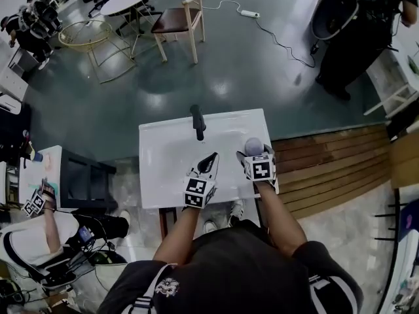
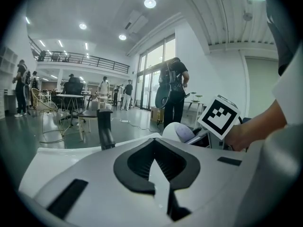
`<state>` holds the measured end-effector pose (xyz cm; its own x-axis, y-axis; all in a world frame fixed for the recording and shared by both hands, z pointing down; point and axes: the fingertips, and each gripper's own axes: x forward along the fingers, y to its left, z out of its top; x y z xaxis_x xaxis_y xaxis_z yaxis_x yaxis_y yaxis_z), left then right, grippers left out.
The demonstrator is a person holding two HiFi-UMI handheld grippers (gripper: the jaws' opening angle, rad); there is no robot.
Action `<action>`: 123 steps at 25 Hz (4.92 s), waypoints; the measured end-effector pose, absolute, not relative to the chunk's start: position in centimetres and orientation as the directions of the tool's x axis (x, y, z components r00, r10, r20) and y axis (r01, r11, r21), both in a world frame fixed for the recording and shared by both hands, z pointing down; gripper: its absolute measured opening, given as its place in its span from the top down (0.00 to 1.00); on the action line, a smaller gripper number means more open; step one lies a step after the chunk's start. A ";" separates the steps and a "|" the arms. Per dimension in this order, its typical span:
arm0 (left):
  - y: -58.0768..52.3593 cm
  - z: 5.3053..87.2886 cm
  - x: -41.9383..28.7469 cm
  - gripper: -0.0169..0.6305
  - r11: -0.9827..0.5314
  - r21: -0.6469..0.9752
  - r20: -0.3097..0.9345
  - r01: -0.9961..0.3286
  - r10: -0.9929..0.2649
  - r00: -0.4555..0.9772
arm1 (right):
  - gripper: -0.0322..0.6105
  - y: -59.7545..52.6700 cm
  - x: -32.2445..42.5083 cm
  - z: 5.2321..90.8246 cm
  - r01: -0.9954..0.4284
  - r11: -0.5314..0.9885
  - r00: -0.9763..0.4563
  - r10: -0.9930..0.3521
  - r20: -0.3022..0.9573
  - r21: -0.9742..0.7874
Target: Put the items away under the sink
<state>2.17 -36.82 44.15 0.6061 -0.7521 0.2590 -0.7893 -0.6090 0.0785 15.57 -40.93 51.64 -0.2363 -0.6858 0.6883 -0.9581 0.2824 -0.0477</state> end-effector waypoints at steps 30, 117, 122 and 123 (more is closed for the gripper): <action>-15.7 45.6 -3.0 0.96 -0.557 0.111 0.255 -0.823 -0.784 0.565 | 0.21 -17.9 10.2 51.4 -0.940 0.332 -0.301 -0.686 0.662 -0.084; -17.8 92.1 -10.1 0.96 -0.404 0.087 0.123 -0.910 -0.903 0.413 | 0.21 -22.0 0.5 93.2 -0.932 0.359 -0.330 -0.782 0.529 -0.051; -18.4 91.9 -9.9 0.96 -0.410 0.080 0.129 -0.909 -0.900 0.417 | 0.21 -24.8 0.1 92.6 -0.928 0.370 -0.327 -0.750 0.575 -0.044; -18.5 91.8 -9.8 0.96 -0.414 0.076 0.126 -0.907 -0.899 0.421 | 0.21 -25.5 0.2 92.7 -0.929 0.368 -0.316 -0.743 0.590 -0.034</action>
